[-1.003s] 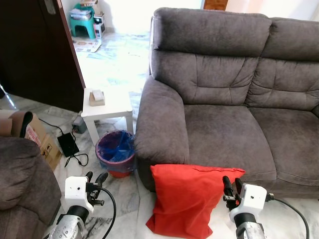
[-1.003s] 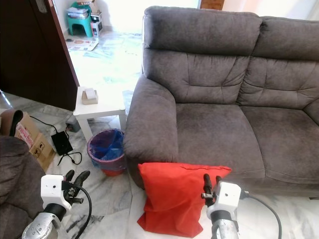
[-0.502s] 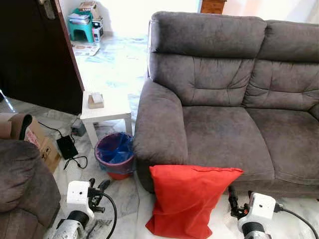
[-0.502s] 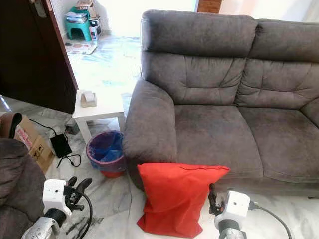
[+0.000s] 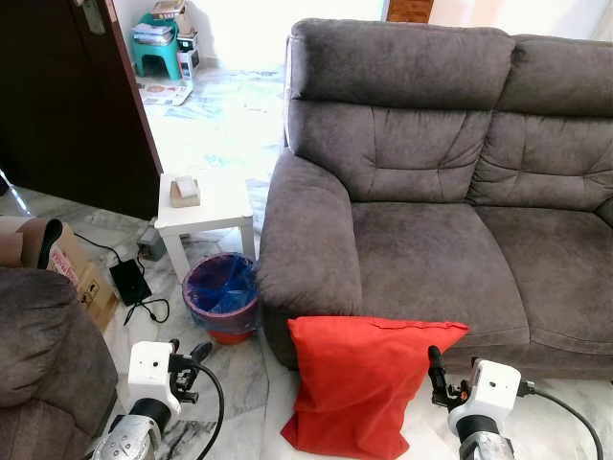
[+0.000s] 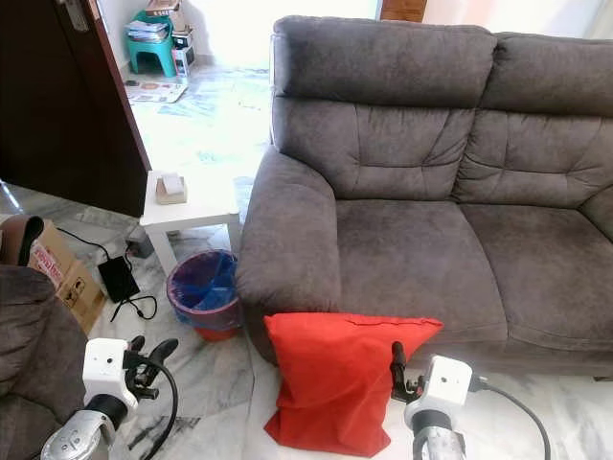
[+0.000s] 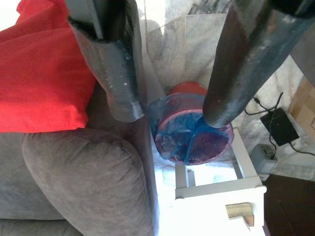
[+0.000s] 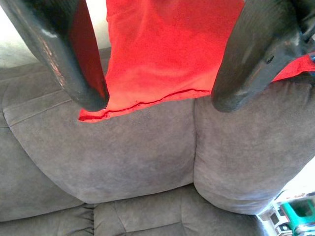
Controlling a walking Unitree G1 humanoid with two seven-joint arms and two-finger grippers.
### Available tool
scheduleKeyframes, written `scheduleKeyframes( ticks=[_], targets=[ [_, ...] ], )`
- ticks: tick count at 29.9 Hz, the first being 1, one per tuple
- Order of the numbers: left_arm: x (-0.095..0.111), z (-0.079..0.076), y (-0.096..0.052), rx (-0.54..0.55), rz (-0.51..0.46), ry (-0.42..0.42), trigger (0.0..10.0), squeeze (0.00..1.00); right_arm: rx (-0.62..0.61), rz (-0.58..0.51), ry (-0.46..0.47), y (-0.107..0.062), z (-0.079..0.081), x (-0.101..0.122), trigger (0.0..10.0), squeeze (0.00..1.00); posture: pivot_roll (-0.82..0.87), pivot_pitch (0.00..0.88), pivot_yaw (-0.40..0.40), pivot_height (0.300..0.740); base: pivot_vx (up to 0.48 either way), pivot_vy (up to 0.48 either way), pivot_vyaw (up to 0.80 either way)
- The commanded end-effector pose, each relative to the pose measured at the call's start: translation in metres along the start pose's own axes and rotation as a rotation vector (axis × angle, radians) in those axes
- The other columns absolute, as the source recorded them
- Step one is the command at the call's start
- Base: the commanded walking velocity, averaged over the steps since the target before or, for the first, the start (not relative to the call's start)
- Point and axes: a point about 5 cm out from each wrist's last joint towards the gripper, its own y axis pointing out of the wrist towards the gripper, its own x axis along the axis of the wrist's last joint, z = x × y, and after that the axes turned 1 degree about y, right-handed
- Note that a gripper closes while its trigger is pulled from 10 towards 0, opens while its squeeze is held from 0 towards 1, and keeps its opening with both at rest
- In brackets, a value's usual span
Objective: Move the pillow to the sofa from floor
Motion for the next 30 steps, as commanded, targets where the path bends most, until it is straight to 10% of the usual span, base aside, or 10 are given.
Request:
scheduleKeyframes(
  ticks=[1, 5, 10, 16, 17, 20, 21, 23, 24, 30],
  targets=[
    [0.0055, -0.0030, 0.0021, -0.014, -0.013, 0.005, 10.0, 1.00, 0.009, 0.012, 0.014, 0.0016, 0.0045, -0.0011, 10.0, 0.00, 0.07, 0.092, -0.007, 0.740, 0.000, 0.000, 0.00],
    [0.0055, -0.0045, 0.0035, -0.031, -0.013, 0.009, 10.0, 0.00, 0.014, 0.012, 0.022, 0.0027, 0.0066, -0.0007, 10.0, 0.00, 0.07, 0.094, -0.006, 0.740, 0.000, 0.000, 0.00],
    [0.0069, -0.0063, 0.0038, -0.052, -0.017, -0.008, 10.0, 1.00, 0.013, 0.013, 0.024, 0.0035, 0.0059, -0.0002, 10.0, 0.00, 0.07, 0.093, -0.006, 0.740, 0.000, 0.000, 0.00],
    [0.0086, -0.0052, 0.0036, -0.045, -0.022, -0.006, 10.0, 1.00, 0.017, 0.007, 0.035, 0.0033, 0.0043, 0.0009, 10.0, 0.00, 0.07, 0.096, -0.005, 0.740, 0.000, 0.000, 0.00],
    [0.0072, -0.0047, 0.0041, -0.042, -0.017, -0.002, 10.0, 1.00, 0.019, 0.001, 0.040, 0.0031, 0.0039, 0.0014, 10.0, 1.00, 0.07, 0.095, -0.005, 0.740, 0.000, 0.000, 0.00],
    [0.0061, -0.0050, 0.0044, -0.042, -0.012, 0.005, 10.0, 1.00, 0.015, 0.003, 0.035, 0.0032, 0.0037, 0.0013, 10.0, 1.00, 0.07, 0.095, -0.005, 0.740, 0.000, 0.000, 0.00],
    [0.0059, -0.0050, 0.0045, -0.042, -0.011, 0.010, 10.0, 0.00, 0.014, 0.003, 0.032, 0.0032, 0.0035, 0.0013, 10.0, 1.00, 0.07, 0.095, -0.005, 0.740, 0.000, 0.000, 0.00],
    [0.0056, -0.0052, 0.0046, -0.042, -0.008, 0.013, 10.0, 0.00, 0.009, 0.006, 0.027, 0.0038, 0.0032, 0.0015, 10.0, 0.89, 0.07, 0.094, -0.006, 0.740, 0.000, 0.000, 0.00],
    [0.0057, -0.0052, 0.0047, -0.042, -0.008, 0.011, 10.0, 0.00, 0.008, 0.007, 0.026, 0.0042, 0.0033, 0.0016, 10.0, 0.00, 0.07, 0.094, -0.005, 0.740, 0.000, 0.000, 0.00],
    [0.0076, -0.0076, 0.0025, -0.050, -0.018, 0.001, 10.0, 0.00, 0.001, 0.016, 0.026, 0.0056, 0.0017, 0.0014, 10.0, 0.00, 0.07, 0.093, -0.005, 0.740, 0.000, 0.000, 0.00]
  ],
)
